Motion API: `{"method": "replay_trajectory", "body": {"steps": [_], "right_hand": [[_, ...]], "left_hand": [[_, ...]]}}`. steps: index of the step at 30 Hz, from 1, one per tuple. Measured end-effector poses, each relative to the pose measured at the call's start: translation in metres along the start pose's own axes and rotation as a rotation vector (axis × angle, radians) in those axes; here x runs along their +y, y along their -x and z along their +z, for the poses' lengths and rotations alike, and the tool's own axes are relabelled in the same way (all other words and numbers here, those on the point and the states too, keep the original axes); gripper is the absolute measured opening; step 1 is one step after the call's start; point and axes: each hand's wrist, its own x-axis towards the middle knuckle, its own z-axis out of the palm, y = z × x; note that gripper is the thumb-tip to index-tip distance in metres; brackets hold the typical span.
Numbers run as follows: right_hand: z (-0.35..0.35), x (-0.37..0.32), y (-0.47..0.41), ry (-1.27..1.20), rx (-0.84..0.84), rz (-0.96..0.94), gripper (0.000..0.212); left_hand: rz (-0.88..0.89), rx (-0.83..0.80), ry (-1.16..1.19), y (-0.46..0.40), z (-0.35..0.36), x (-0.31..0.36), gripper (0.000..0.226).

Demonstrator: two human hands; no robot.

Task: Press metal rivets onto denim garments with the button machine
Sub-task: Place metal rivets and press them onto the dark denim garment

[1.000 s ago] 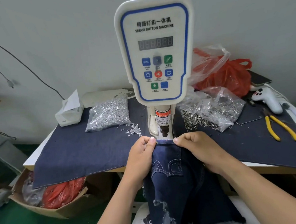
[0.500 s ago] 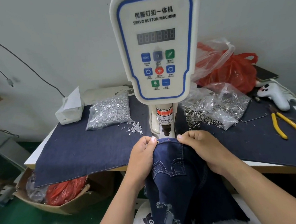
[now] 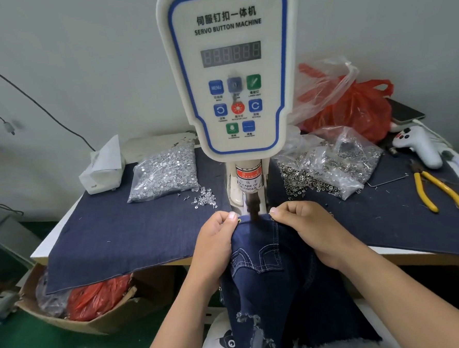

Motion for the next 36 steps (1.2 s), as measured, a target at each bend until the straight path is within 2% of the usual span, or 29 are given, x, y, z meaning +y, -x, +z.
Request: {"method": "replay_trajectory", "body": {"steps": [8, 12, 14, 17, 19, 21, 25, 27, 29, 31, 34, 36], "right_hand": [[0.002, -0.003, 0.005, 0.022, -0.019, -0.018, 0.029], [-0.003, -0.009, 0.013, 0.226, -0.034, -0.091, 0.022], [-0.005, -0.014, 0.021, 0.294, -0.092, -0.14, 0.019], [-0.004, -0.024, 0.035, 0.342, -0.235, -0.195, 0.027], [-0.004, -0.028, 0.04, 0.41, -0.288, -0.267, 0.021], [-0.006, -0.031, 0.044, 0.289, -0.306, -0.291, 0.017], [-0.013, -0.029, 0.051, -0.175, -0.345, -0.208, 0.01], [-0.015, -0.02, 0.052, -0.316, -0.338, -0.148, 0.006], [-0.021, -0.014, 0.051, -0.414, -0.295, -0.065, 0.015], [-0.026, -0.015, 0.05, -0.294, -0.301, -0.008, 0.014], [-0.031, -0.016, 0.042, 0.296, -0.334, -0.053, 0.027], [-0.034, -0.018, 0.036, 0.386, -0.331, -0.05, 0.025]], "left_hand": [[-0.029, 0.004, 0.036, 0.003, 0.0, 0.004, 0.031], [-0.008, -0.062, 0.101, 0.019, -0.002, 0.01, 0.025], [0.001, -0.144, 0.148, 0.031, -0.005, 0.015, 0.021], [0.036, -0.245, 0.144, 0.042, -0.003, 0.022, 0.027], [0.065, -0.289, 0.102, 0.046, -0.001, 0.026, 0.028], [0.086, -0.343, -0.004, 0.049, -0.003, 0.029, 0.032], [0.019, -0.528, -0.27, 0.05, -0.017, 0.024, 0.045], [0.012, -0.556, -0.324, 0.049, -0.022, 0.022, 0.043], [0.032, -0.543, -0.305, 0.049, -0.024, 0.018, 0.041], [0.031, -0.477, -0.198, 0.052, -0.024, 0.014, 0.043], [0.057, -0.413, -0.126, 0.052, -0.019, 0.011, 0.037], [0.076, -0.43, -0.198, 0.048, -0.016, 0.014, 0.033]]}}
